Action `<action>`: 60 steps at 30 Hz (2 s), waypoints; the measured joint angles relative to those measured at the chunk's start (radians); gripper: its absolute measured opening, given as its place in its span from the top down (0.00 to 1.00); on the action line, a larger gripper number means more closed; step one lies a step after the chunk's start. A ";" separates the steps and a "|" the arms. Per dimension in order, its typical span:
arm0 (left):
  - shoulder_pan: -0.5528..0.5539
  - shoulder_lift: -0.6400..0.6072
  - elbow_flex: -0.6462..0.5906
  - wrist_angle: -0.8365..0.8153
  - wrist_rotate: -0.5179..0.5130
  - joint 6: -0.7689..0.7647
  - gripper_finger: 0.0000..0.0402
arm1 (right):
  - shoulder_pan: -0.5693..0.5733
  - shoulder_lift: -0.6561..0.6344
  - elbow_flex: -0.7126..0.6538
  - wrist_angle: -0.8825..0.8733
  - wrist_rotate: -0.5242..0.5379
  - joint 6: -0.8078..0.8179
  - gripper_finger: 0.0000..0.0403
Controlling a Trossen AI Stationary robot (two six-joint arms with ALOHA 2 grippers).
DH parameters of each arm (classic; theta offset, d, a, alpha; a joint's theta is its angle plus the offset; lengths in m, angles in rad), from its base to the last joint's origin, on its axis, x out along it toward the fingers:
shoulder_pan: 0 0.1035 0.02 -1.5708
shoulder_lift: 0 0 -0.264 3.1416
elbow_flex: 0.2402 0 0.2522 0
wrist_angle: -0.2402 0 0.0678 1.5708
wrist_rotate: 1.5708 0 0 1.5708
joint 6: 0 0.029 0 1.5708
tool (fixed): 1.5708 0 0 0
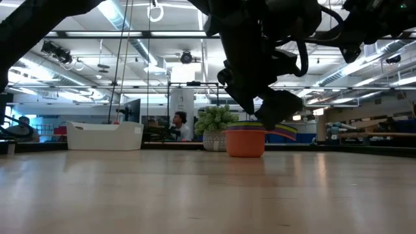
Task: Nest measuring cups in basket
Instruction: Put the nested measuring cups into the white bin
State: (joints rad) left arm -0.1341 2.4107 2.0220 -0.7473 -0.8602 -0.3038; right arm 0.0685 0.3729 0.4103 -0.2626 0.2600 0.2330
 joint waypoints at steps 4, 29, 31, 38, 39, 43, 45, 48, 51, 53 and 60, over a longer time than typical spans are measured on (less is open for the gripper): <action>0.001 0.000 0.000 -0.016 0.000 -0.012 0.21 | 0.000 0.000 0.000 0.000 0.000 0.000 0.97; 0.060 0.014 0.000 -0.027 0.144 -0.026 0.21 | 0.000 0.000 0.000 0.000 0.000 0.000 0.97; 0.060 0.023 0.002 0.001 0.147 -0.025 0.21 | 0.000 0.000 0.000 0.000 0.000 0.000 0.97; 0.059 0.027 0.000 -0.004 0.149 -0.025 0.21 | 0.000 0.000 0.000 0.000 0.000 0.000 0.97; 0.060 0.027 0.000 -0.004 0.150 -0.026 0.21 | 0.000 0.000 0.000 0.000 0.000 0.000 0.97; 0.069 0.027 0.000 -0.004 0.151 -0.026 0.21 | 0.000 0.000 0.000 0.000 0.000 0.000 0.97; 0.071 0.027 0.000 -0.004 0.151 -0.026 0.21 | 0.000 0.000 0.000 0.000 0.000 0.000 0.97; 0.072 0.027 0.000 -0.004 0.151 -0.026 0.22 | 0.000 0.000 0.000 0.000 0.000 0.000 0.97; 0.071 0.027 0.000 -0.004 0.152 -0.026 0.23 | 0.000 0.000 0.000 0.000 0.000 0.000 0.97; 0.071 0.027 0.000 -0.004 0.158 -0.026 0.25 | 0.000 0.000 0.000 0.000 0.000 0.000 0.97; 0.072 0.026 0.000 -0.004 0.159 -0.057 0.32 | 0.000 0.000 0.000 0.000 0.000 0.000 0.97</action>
State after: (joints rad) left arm -0.0616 2.4371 2.0224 -0.7509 -0.7013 -0.3609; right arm 0.0684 0.3733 0.4103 -0.2630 0.2597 0.2330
